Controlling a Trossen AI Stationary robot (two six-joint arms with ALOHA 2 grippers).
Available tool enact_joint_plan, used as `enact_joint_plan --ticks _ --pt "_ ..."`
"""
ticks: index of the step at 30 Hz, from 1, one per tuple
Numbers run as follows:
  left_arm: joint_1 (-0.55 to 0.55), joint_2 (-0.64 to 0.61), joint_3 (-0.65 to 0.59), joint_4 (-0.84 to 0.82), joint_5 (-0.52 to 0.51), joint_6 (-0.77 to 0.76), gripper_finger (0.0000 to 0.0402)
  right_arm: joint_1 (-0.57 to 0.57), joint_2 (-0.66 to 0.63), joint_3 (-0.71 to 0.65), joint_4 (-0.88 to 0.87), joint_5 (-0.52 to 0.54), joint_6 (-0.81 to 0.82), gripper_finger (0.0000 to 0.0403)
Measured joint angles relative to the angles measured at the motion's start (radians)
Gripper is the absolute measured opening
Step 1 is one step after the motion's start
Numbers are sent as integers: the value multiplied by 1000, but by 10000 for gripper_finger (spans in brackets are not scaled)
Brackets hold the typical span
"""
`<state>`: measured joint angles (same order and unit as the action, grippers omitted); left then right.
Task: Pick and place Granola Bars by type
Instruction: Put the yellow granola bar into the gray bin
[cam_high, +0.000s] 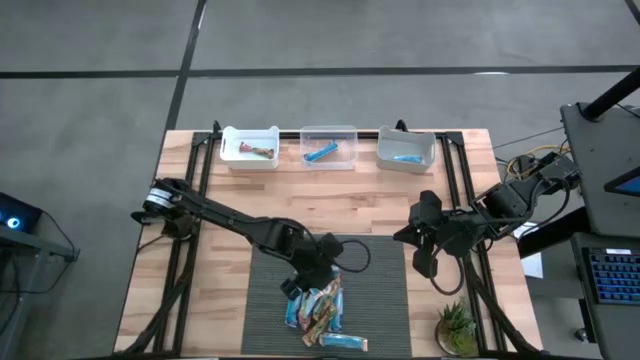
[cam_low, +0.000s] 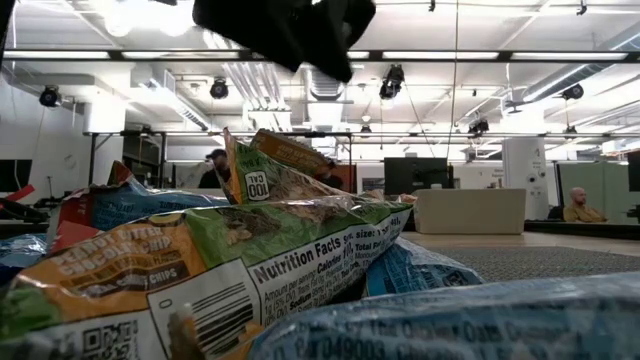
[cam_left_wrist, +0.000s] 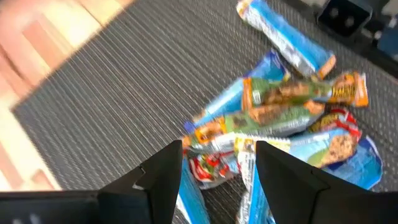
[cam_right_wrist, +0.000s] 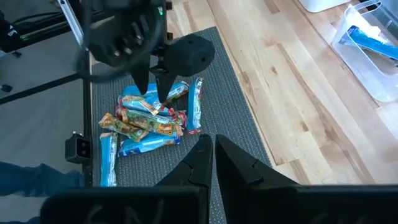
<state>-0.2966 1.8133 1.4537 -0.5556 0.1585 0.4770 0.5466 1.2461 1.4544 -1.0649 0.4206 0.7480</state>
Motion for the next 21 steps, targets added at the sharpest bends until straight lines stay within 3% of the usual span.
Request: enact_joint_plan --ticks 11,21 --pt "0 0 -193 181 26 -18 186 0 0 0 -1 0 -18 13" --pt "0 27 -164 270 33 -32 186 0 0 0 -20 -1 -18 13"
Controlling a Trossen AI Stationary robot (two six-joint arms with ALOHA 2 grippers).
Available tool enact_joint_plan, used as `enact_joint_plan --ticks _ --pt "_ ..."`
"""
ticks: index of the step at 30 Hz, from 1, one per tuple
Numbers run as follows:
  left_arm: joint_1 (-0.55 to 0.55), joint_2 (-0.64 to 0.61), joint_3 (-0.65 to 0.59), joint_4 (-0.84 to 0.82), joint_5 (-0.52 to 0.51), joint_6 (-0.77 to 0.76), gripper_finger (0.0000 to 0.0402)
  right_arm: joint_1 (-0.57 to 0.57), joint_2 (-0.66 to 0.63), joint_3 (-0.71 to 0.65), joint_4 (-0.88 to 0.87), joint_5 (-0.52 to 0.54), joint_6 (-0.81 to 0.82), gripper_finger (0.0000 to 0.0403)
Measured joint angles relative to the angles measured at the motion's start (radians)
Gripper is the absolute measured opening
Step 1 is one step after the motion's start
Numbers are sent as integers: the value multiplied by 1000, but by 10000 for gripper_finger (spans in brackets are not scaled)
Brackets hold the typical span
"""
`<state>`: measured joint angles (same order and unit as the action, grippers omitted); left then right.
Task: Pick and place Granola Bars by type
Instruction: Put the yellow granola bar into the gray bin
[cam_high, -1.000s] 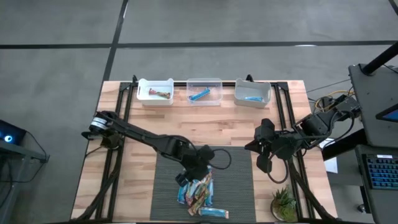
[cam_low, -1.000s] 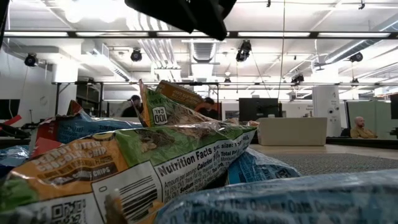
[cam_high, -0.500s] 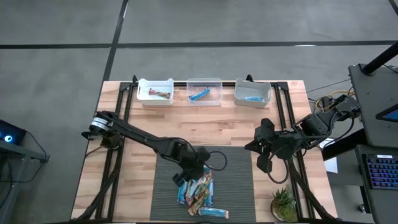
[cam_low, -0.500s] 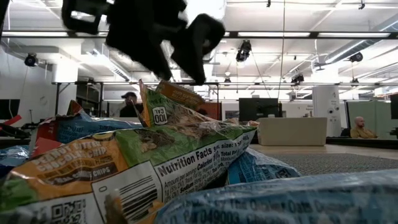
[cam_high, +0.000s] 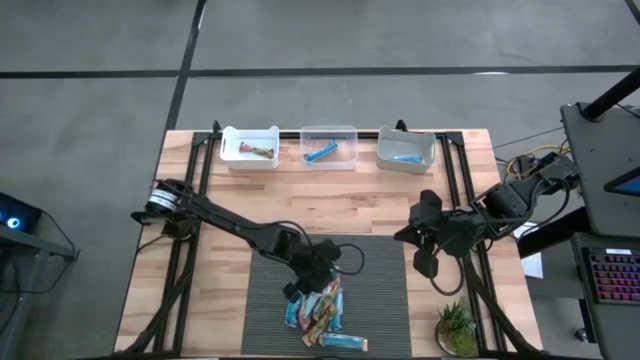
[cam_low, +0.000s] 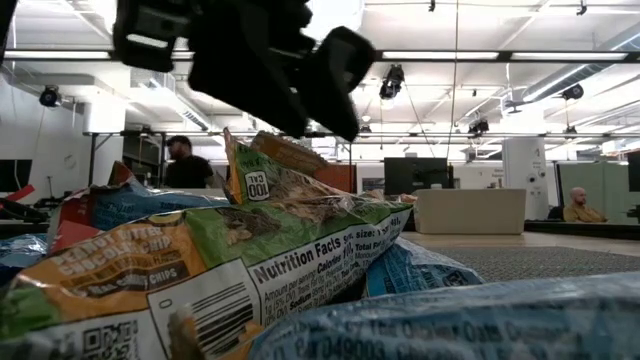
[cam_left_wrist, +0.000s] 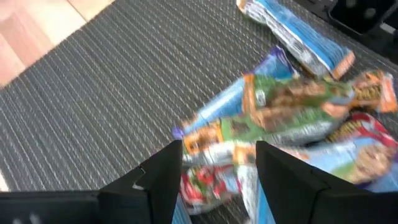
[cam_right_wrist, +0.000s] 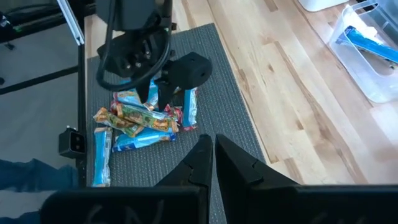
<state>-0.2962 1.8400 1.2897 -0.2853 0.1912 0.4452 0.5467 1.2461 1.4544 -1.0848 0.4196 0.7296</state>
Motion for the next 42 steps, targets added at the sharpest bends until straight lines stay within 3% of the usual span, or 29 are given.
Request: enact_joint_plan --ticks 7,13,23,31,42 --pt "1 74 129 -38 0 -13 186 1 0 0 -19 -5 1 13" --pt "1 94 209 -218 0 -28 186 1 -2 0 -44 -10 0 13" --pt "-12 93 175 -364 33 4 186 1 -2 0 -48 -10 -26 13" --pt "-12 78 175 -389 31 43 186 1 -2 0 -49 -10 -30 13" --pt "-12 78 119 -412 -70 178 186 1 -3 0 -49 -9 -26 13"
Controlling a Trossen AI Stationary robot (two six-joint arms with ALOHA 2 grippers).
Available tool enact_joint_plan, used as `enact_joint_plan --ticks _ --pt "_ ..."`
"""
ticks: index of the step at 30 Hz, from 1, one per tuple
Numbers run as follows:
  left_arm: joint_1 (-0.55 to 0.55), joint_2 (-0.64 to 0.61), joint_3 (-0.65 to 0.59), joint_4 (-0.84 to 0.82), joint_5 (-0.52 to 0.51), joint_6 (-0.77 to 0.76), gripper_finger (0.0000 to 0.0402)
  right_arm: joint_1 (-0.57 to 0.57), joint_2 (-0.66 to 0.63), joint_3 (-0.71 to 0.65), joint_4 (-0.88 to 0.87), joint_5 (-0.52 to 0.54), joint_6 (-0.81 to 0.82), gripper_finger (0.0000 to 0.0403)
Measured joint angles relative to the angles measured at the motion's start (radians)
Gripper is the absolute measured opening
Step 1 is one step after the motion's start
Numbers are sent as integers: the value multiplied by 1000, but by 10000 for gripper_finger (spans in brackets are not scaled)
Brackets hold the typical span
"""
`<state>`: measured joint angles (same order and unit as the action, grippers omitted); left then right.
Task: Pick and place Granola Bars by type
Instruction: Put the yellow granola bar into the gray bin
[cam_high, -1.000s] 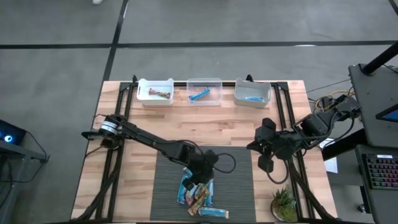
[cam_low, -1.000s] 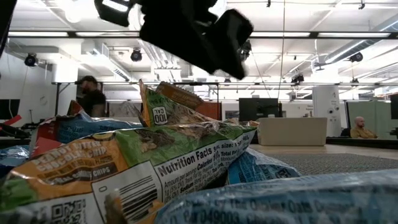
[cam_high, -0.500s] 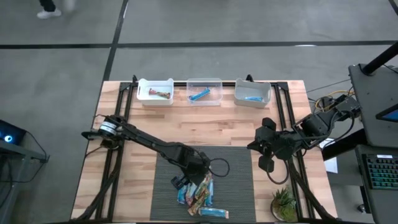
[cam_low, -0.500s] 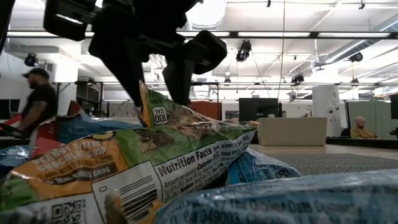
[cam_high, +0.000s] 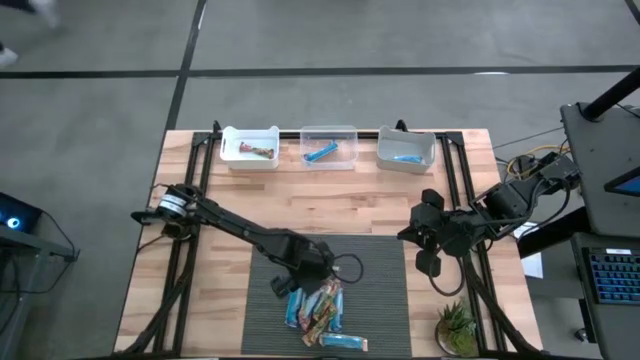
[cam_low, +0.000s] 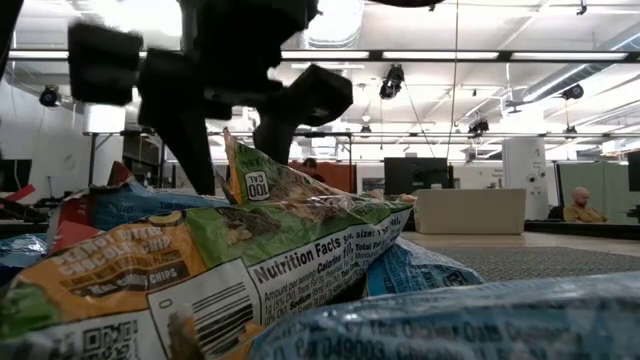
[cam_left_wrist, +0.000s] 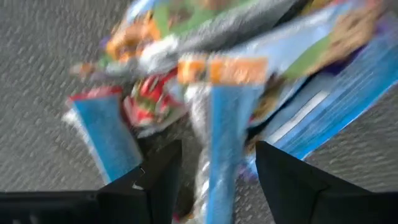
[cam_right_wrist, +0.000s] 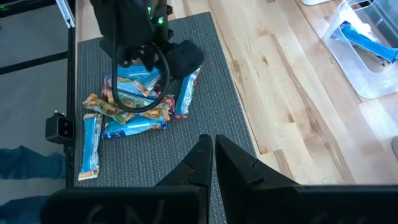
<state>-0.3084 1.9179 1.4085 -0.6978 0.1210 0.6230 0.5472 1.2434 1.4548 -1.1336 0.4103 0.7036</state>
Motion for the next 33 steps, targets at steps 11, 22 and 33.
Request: enact_joint_plan --ticks 11,22,33 --pt "1 0 -37 8 -53 20 186 0 0 0 0 0 1 13" --pt "2 9 -59 16 -56 25 186 0 0 0 0 5 0 13" --pt "3 19 -63 18 -69 26 157 0 0 0 0 10 1 13"
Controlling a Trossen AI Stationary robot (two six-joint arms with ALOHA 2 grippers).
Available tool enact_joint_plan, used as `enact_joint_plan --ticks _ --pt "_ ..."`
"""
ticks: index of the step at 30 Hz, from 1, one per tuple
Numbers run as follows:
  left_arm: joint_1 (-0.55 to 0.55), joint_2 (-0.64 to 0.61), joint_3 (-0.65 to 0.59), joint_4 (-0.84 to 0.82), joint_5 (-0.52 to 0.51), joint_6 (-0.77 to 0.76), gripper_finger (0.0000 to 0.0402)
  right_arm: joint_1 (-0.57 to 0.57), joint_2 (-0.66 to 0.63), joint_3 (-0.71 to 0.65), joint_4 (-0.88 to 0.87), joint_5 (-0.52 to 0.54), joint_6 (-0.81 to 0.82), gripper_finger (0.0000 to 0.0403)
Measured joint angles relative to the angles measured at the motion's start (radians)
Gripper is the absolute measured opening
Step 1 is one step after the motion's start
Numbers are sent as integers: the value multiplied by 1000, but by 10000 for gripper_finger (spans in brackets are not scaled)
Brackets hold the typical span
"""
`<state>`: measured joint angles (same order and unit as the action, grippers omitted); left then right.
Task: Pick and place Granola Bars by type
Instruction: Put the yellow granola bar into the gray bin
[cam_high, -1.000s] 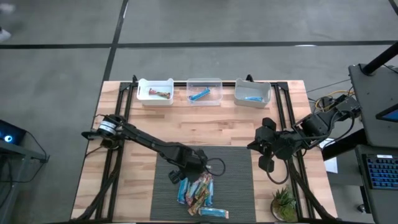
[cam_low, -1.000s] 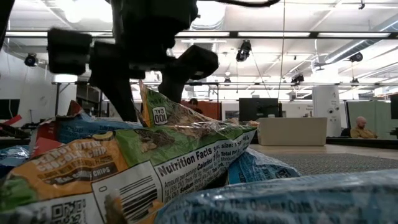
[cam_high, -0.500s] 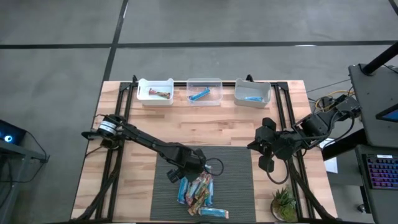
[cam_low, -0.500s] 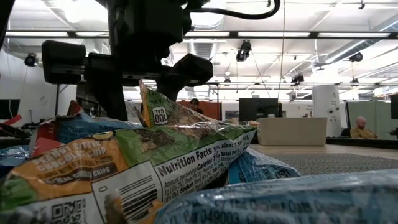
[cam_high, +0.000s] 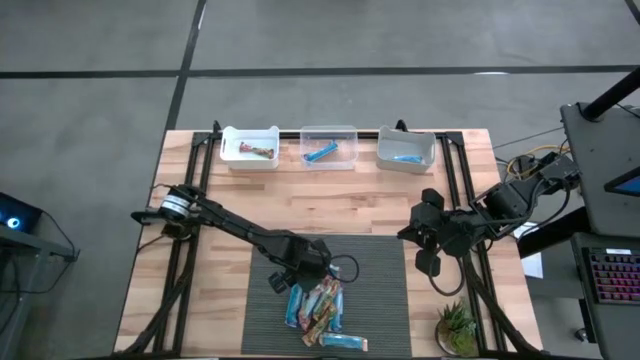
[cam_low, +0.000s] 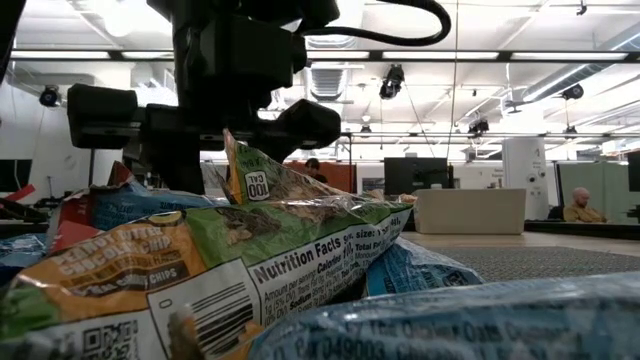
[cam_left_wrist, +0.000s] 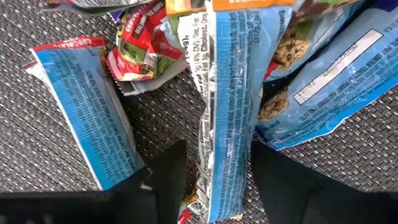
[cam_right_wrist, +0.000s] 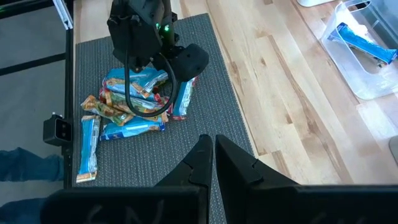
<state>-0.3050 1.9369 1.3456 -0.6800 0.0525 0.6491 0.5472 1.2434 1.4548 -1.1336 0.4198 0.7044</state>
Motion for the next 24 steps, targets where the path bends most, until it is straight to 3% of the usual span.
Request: enact_joint_plan --ticks 7,24 --pt "0 0 -4 -1 1 -23 110 0 0 0 0 0 0 13" --pt "2 0 -2 -2 12 -52 59 0 0 0 0 0 0 13"
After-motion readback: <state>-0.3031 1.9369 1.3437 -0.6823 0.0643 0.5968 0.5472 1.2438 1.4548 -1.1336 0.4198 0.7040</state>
